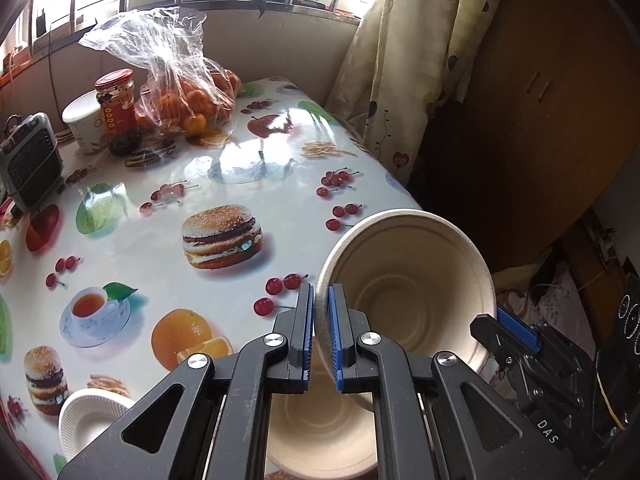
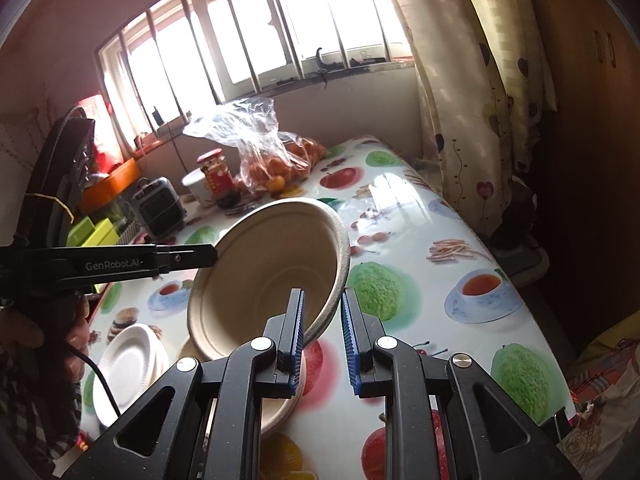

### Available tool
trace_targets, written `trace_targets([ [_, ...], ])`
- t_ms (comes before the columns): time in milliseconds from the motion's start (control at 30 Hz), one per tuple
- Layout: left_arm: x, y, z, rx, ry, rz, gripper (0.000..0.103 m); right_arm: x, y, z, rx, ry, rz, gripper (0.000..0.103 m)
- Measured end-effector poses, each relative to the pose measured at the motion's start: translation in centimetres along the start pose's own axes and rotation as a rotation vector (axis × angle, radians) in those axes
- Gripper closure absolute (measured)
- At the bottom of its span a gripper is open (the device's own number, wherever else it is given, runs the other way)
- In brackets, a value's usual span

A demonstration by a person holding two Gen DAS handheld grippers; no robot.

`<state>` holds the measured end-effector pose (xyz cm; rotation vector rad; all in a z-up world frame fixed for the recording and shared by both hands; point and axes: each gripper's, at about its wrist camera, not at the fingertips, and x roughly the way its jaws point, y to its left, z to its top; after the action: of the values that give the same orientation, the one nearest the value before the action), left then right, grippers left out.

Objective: Organize plates and bowls
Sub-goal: 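Lift the gripped beige bowl with both grippers and carry it toward the plate stack, then lower the held bowl into the nested beige bowls with both grippers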

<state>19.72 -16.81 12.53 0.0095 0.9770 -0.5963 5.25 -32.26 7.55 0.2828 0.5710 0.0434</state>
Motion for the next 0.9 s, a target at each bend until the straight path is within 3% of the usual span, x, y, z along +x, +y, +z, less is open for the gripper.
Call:
trace_targets([
  [900, -1.8, 3.4, -5.5, -0.052, 0.026, 0.027, 0.095, 0.2, 3.5, -4.4, -0.018, 0.065, 0.039, 0.085],
])
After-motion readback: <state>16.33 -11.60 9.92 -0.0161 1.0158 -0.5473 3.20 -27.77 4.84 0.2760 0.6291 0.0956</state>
